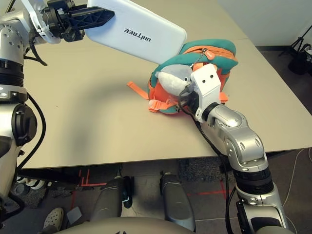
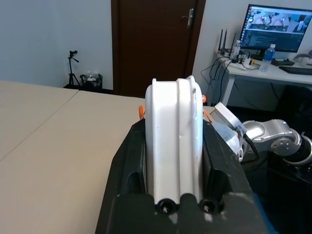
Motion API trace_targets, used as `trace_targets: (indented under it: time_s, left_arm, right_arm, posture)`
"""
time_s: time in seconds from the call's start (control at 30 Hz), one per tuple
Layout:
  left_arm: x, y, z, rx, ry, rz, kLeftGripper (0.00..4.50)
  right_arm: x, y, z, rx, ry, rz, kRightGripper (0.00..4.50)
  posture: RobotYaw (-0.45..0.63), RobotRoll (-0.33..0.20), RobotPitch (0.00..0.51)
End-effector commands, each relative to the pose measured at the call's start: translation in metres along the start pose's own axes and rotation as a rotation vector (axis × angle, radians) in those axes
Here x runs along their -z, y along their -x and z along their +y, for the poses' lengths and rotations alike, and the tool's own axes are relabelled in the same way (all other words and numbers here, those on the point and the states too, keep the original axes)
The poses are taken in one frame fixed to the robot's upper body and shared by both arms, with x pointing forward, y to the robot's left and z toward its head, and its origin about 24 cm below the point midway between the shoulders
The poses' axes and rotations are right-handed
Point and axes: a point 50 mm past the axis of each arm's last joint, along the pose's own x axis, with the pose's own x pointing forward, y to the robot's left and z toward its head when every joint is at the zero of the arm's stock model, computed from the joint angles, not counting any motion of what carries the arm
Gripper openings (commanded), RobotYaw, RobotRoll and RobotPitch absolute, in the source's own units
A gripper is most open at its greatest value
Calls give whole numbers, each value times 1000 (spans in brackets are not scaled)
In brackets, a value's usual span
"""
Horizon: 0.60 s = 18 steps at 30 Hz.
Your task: Put the pencil case into the backpack and zip it.
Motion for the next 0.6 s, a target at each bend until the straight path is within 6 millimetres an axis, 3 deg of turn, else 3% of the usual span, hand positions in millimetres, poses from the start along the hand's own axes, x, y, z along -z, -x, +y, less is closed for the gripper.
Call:
trace_targets:
  time_s: [0.03, 0.37, 0.5, 0.6]
  left_arm:
    - [0, 7, 0, 12, 0, 27, 1274]
    - [3, 19, 0, -27, -11, 55, 1274]
    - [12, 13, 3, -34, -33, 98, 1274]
    - [21, -3, 5, -15, -91, 157, 1274]
  right_arm:
    - [9, -4, 4, -31, -16, 44, 193]
    - [10, -4, 5, -40, -17, 50, 193]
    - [10, -5, 6, -45, -18, 49, 193]
    - [10, -5, 6, -46, -15, 50, 193]
  posture:
    - [-213, 0, 134]
    - [-205, 0, 140]
    - [-206, 0, 140]
    - [-206, 0, 139]
